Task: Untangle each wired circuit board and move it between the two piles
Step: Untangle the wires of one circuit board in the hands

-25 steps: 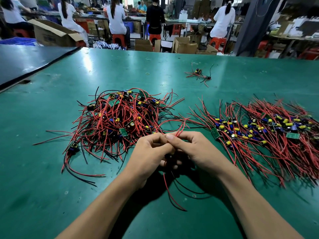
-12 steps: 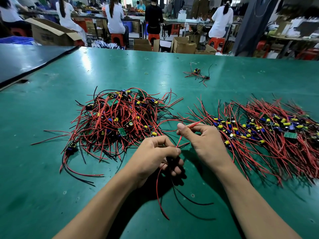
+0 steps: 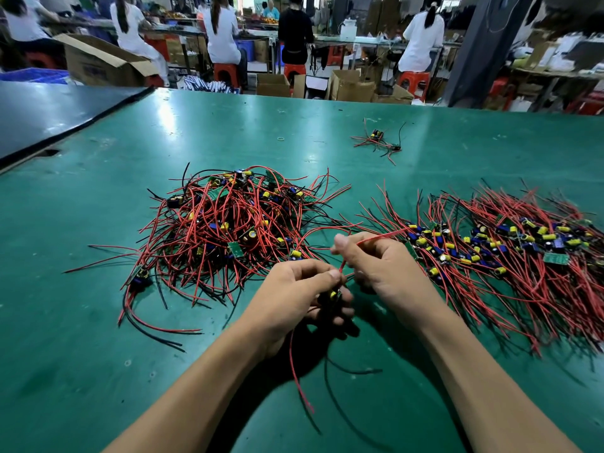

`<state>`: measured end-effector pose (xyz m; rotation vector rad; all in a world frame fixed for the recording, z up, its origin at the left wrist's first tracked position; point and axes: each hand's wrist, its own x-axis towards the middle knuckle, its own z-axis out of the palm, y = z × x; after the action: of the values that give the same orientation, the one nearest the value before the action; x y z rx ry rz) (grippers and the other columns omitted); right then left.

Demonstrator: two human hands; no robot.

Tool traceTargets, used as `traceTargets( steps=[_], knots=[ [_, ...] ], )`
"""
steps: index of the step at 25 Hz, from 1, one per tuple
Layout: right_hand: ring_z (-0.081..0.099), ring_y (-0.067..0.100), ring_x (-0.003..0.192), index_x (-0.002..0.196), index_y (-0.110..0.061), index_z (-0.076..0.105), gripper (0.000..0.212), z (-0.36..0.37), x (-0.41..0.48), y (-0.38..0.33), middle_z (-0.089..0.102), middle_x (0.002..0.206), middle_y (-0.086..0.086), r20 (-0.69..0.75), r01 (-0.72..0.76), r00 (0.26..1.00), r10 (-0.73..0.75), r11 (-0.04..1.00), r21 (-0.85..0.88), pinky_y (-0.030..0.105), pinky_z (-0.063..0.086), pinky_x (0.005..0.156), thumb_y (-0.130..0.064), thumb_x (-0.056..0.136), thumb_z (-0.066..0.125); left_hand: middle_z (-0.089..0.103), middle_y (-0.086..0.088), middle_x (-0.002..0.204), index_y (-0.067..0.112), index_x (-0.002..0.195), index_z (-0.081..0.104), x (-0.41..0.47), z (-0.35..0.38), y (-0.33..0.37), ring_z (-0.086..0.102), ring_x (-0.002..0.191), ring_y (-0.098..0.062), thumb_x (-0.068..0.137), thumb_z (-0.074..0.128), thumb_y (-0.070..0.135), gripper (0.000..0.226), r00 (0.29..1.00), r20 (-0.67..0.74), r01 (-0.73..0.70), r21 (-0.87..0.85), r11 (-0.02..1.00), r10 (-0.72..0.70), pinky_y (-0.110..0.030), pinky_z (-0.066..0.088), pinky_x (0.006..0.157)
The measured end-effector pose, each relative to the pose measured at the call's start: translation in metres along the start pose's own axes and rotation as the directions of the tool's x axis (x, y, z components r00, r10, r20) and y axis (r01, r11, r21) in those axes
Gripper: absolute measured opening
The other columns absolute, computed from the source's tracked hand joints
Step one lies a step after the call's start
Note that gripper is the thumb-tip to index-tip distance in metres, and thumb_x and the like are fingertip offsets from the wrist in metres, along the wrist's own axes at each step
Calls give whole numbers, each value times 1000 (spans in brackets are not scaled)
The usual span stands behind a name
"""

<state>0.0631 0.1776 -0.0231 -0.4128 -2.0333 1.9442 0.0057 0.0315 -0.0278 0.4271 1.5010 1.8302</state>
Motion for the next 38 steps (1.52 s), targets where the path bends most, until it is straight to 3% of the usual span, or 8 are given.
traceTargets(
  steps=[4,10,14,17,23,26,33,38],
  knots=[
    [59,10,65,97,-16,77,33,-6,-3,0,73,83,2,223,-67,973,58,997,35,26,51,63,-43,77,79,68,-14,71,4,90,63,1,1,1,66,55,-23,94,59,10,9,1000,-10,0,-60,998,0,-26,55,47],
    [46,6,49,80,-9,77,41,-4,0,0,61,57,-6,32,91,996,-87,987,-130,16,39,49,-50,78,77,67,-11,72,4,86,59,1,2,-2,62,54,-20,94,61,10,10,999,8,-51,-24,998,51,-26,52,45],
    [39,9,40,65,-8,73,45,0,1,0,51,46,-1,-60,-15,998,9,995,-95,16,32,41,-48,86,72,64,-8,69,8,80,64,3,2,-8,57,60,-21,89,68,11,11,980,-56,-169,287,943,192,-30,48,53],
    [50,12,48,63,-14,74,47,0,4,3,62,52,7,-116,-33,993,-3,949,-313,25,42,52,-51,91,67,64,-13,67,10,75,65,6,4,-13,54,63,-20,86,72,13,13,956,-93,-209,450,868,278,-43,49,60],
    [58,0,57,82,-13,78,38,-1,0,0,71,67,-6,133,-38,989,68,976,-212,13,43,57,-50,80,70,59,-20,66,-7,75,58,7,1,-10,58,56,-27,85,65,-1,14,960,-163,-178,278,944,229,-42,48,58],
    [53,16,65,85,-5,76,37,-2,0,1,69,74,8,208,-49,974,90,979,-196,25,38,56,-41,87,68,54,-19,65,-5,71,58,7,2,-11,52,58,-27,84,65,-3,15,966,-158,-152,290,945,204,-41,42,59],
    [64,9,76,86,-11,79,35,-8,6,2,76,85,-4,95,10,995,36,897,-442,31,47,75,-33,101,58,52,-17,65,1,73,59,8,2,-8,48,61,-27,86,66,0,14,981,-104,-126,308,943,165,-35,40,58],
    [48,-6,44,90,-17,78,36,-10,8,3,55,47,-24,-26,-4,1000,-8,910,-415,8,32,47,-37,104,51,54,-16,66,3,78,60,7,2,-5,55,52,-26,88,65,3,11,985,-94,-112,294,949,145,-30,39,49]
  ],
)
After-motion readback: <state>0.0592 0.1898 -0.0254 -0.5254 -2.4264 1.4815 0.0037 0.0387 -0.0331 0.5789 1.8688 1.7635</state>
